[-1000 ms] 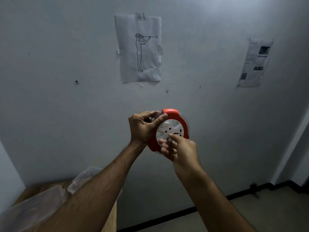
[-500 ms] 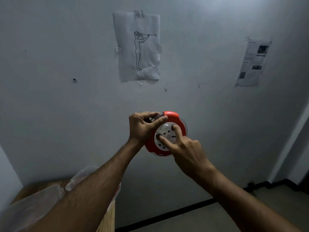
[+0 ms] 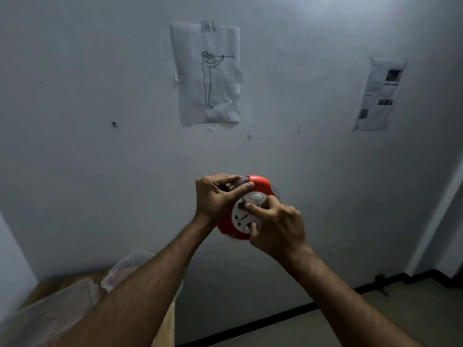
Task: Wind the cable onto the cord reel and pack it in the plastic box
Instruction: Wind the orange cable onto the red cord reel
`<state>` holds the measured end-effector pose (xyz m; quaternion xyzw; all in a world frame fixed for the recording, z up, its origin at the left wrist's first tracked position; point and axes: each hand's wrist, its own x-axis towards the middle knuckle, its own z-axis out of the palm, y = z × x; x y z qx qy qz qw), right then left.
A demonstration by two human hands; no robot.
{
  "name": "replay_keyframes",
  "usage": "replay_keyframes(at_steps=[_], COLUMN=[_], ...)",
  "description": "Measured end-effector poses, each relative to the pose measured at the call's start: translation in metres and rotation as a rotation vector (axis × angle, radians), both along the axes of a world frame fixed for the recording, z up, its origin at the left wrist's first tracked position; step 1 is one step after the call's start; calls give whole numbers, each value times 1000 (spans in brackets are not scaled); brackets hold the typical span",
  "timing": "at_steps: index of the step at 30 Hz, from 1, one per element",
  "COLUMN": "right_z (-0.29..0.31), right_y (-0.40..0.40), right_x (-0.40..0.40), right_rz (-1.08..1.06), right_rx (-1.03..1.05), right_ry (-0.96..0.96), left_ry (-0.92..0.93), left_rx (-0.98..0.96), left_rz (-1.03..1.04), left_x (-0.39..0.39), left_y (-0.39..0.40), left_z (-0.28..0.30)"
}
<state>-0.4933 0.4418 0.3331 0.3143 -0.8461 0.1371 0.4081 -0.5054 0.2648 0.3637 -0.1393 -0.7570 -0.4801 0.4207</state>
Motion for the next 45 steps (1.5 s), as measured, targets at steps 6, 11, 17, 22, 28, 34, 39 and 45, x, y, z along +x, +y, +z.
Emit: replay_keyframes(at_steps=[6,11,17,22,28,34,39,45], right_z=[-3,-14,-22,-18,-33,-65,-98,-137], right_y=[1,26,1,-21,-52,-105,-154,-218], right_x=[-4,-14,-4,6,19,50,82,140], right_rz=[111,253,484,503,503,495,471,462], right_rx=[-82,-799,-1127,-1219,-1205,-1186,-1130,-1055], right_ry=[14,-64,-711,-729,-784,-861,-917,-1000], left_ry=[-1,-47,-84,-99,-120,-153,-215,-298], left_rx=[3,279,575,647,697,720,703,598], left_rz=[-9,15,-70,-44,41,116,247,387], left_x=[4,7,9,17,44,86,139,208], left_y=[-4,-14,-5,-6,-30,-79,-123,-183], left_z=[2,-2,-1,-12,-42,-76,-108,-149])
